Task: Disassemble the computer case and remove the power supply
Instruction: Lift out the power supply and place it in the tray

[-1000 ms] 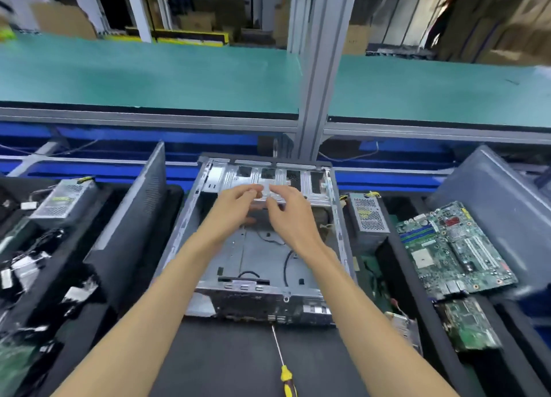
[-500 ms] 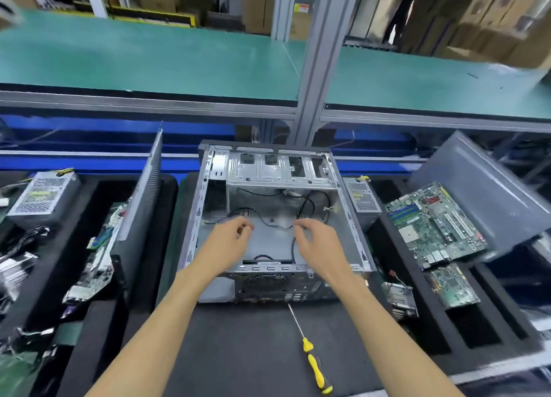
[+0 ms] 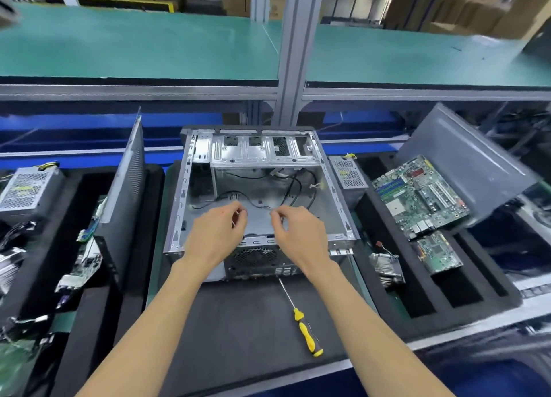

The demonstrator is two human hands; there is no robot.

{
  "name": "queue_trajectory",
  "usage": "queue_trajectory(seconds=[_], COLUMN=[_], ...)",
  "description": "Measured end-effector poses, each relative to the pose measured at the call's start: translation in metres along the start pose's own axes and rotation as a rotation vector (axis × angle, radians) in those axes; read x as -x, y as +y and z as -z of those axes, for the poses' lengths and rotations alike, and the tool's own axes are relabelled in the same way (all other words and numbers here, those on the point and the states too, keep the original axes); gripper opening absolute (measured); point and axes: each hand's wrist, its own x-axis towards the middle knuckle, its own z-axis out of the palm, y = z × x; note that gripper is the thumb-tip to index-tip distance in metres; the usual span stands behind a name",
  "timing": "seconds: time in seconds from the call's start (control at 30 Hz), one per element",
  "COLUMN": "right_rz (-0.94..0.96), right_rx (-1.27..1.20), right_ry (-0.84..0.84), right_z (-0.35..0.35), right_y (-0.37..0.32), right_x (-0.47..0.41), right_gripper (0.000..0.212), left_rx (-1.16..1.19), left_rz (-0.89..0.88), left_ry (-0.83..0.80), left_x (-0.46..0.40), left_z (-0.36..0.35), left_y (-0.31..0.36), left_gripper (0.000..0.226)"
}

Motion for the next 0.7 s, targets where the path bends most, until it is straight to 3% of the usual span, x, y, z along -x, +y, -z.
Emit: queue_trajectory(seconds=[0.13,0.2,0.3,0.4,0.57,0.7], right_rz=[0.067,0.109,0.210,0.219,0.036,-0.206], right_rx=[-0.046,-0.202,-0.371,-0.367,-0.310,-0.111], right_ry=[0.043,0.119,0.315,0.389,0.228,-0.069], right_z=[0.003,0.005,0.002,-0.007,-0.030,-0.045], right_y=[-0.001,0.001,0.008,0.017,0.034,0.044], right_x=[0.015,0.025,0.052,0.090,0.148,0.177], right_gripper=[0.028,0.027,0.017,0.013,0.011,0.030], left_rx=[-0.101,-0.114,-0.031,0.090,0.200,0.226], left_rz=[-0.032,-0.053,-0.090,-0.174,-0.261,-0.159], left_ry=[0.031,0.075,0.203,0.267,0.488,0.304], left_x=[0.022,0.031,0.045,0.067,0.120,0.154], left_z=[-0.003,-0.005,-0.008,-0.017,-0.042,-0.063], left_y=[0.009,0.013,0.017,0.022,0.025,0.013], left_gripper=[0.021,0.022,0.019,0.024,0.021,0.018])
